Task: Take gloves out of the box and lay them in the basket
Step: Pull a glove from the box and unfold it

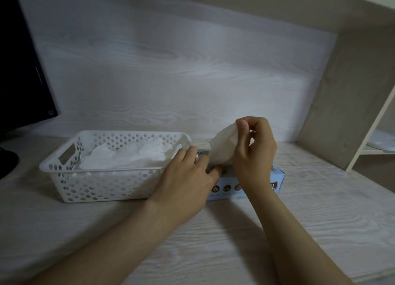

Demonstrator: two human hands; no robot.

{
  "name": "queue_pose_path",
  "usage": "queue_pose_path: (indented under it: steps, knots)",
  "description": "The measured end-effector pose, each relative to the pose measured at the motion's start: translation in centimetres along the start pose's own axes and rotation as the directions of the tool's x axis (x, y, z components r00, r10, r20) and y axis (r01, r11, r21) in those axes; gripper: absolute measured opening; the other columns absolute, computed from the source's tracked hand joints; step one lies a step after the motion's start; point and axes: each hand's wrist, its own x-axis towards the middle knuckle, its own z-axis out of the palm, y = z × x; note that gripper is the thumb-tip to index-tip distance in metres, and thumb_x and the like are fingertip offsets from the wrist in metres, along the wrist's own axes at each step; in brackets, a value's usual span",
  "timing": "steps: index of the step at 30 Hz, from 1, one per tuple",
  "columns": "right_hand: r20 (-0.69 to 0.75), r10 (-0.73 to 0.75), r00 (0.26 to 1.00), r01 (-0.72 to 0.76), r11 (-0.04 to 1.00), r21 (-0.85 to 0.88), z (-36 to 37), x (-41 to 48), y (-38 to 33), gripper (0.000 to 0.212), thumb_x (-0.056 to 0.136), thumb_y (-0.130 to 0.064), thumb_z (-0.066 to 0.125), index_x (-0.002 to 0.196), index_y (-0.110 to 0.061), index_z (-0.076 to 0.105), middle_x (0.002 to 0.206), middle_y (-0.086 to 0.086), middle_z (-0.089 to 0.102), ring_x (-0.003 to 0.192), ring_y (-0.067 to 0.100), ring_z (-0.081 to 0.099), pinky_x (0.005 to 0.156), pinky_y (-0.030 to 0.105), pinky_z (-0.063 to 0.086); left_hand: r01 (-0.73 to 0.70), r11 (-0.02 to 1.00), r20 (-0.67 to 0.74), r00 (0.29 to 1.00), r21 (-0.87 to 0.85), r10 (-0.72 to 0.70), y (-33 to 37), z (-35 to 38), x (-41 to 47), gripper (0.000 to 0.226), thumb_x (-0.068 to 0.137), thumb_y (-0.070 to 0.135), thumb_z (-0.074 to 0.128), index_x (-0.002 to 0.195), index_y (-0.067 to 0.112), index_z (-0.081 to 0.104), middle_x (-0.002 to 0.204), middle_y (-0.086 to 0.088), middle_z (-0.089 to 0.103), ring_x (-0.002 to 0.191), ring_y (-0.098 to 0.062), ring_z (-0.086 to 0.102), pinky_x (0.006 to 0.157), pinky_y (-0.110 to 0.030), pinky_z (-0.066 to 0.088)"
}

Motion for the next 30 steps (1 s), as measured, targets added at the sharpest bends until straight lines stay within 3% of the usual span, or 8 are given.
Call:
queue_pose_path:
  steps: [5, 11, 14, 17, 21, 24, 27, 30]
  knots:
    - [-0.103, -0.033, 0.994, 0.038, 0.998, 0.049, -0.4, 0.3, -1.4, 0.014, 0.113, -0.018, 0.047, 0.104, -0.014, 0.057, 0.091, -0.012, 0.058, 0.076, 0.006, 0.054, 0.068, 0.021, 0.041, 0.008, 1.000, 0.011, 1.000, 0.007, -0.008, 0.0, 0.1, 0.1, 0.031, 0.089, 0.019, 0.064, 0.119, 0.024, 0.069, 0.086, -0.004, 0.057, 0.087, -0.031, 0.044, 0.082, -0.044, 0.034]
    - [-0.226, -0.112, 0.968, 0.126, 0.991, 0.045, -0.6, 0.2, -2.2, 0.014, 0.111, -0.012, 0.044, 0.105, -0.022, 0.049, 0.093, -0.002, 0.056, 0.079, 0.012, 0.053, 0.073, 0.026, 0.042, 0.035, 0.999, -0.025, 0.999, 0.001, -0.035, 0.1, -0.1, -0.1, 0.037, 0.089, 0.020, 0.068, 0.126, 0.020, 0.064, 0.096, -0.008, 0.066, 0.087, -0.032, 0.049, 0.084, -0.045, 0.038]
    - [-0.189, -0.099, 0.977, 0.104, 0.994, 0.017, -0.6, 0.1, -2.2, 0.013, 0.112, -0.015, 0.043, 0.105, -0.024, 0.049, 0.084, -0.002, 0.056, 0.070, 0.010, 0.051, 0.066, 0.023, 0.039, 0.050, 0.998, -0.031, 0.998, -0.025, -0.050, 0.2, -0.4, -0.2, 0.054, 0.090, 0.017, 0.068, 0.140, 0.017, 0.047, 0.086, -0.008, 0.064, 0.081, -0.032, 0.046, 0.081, -0.045, 0.041]
    - [-0.098, -0.037, 0.994, 0.036, 0.999, -0.011, -0.4, 0.0, -1.7, 0.012, 0.113, -0.019, 0.047, 0.103, -0.020, 0.054, 0.069, -0.012, 0.050, 0.058, 0.007, 0.048, 0.058, 0.014, 0.033, 0.031, 1.000, -0.001, 1.000, -0.004, -0.031, 0.1, -0.6, -0.2, 0.078, 0.091, 0.011, 0.053, 0.159, 0.026, 0.019, 0.087, -0.011, 0.064, 0.085, -0.034, 0.047, 0.088, -0.051, 0.042]
    - [-0.066, -0.007, 0.998, 0.007, 1.000, 0.003, -0.4, 0.1, -1.6, 0.014, 0.112, -0.019, 0.050, 0.105, -0.013, 0.061, 0.068, -0.010, 0.054, 0.058, 0.008, 0.051, 0.056, 0.015, 0.034, 0.035, 0.998, -0.024, 0.999, 0.051, -0.034, 0.3, -0.7, -0.2, 0.083, 0.086, 0.011, 0.050, 0.162, 0.033, 0.026, 0.084, -0.008, 0.062, 0.084, -0.033, 0.046, 0.086, -0.051, 0.039]
    - [-0.083, -0.004, 0.997, 0.003, 1.000, -0.018, -0.6, 0.2, -1.8, 0.014, 0.112, -0.018, 0.047, 0.105, -0.013, 0.058, 0.068, -0.007, 0.056, 0.056, 0.010, 0.050, 0.054, 0.016, 0.033, 0.039, 0.997, -0.023, 0.999, 0.065, -0.038, 0.8, -0.6, -0.1, 0.083, 0.085, 0.018, 0.059, 0.162, 0.035, 0.030, 0.083, -0.008, 0.063, 0.084, -0.034, 0.047, 0.084, -0.049, 0.038]
    - [-0.243, -0.018, 0.970, 0.008, 0.999, -0.042, -0.9, 0.3, -2.3, 0.016, 0.113, -0.018, 0.044, 0.106, -0.008, 0.055, 0.073, -0.014, 0.053, 0.059, 0.003, 0.051, 0.055, 0.014, 0.034, 0.059, 0.997, -0.015, 0.998, 0.054, -0.058, 1.2, -0.5, 0.1, 0.092, 0.083, 0.026, 0.072, 0.163, 0.036, 0.027, 0.101, -0.011, 0.067, 0.085, -0.036, 0.050, 0.083, -0.050, 0.038]
    - [-0.382, 0.017, 0.924, -0.028, 0.999, -0.025, -1.0, 0.6, -2.6, 0.022, 0.114, -0.018, 0.040, 0.106, -0.001, 0.051, 0.080, -0.020, 0.048, 0.067, -0.007, 0.054, 0.059, 0.009, 0.037, 0.077, 0.995, 0.016, 0.997, 0.063, -0.078, 1.3, -0.3, 0.2, 0.092, 0.088, 0.030, 0.068, 0.165, 0.037, 0.019, 0.123, -0.012, 0.064, 0.092, -0.038, 0.051, 0.088, -0.052, 0.037]
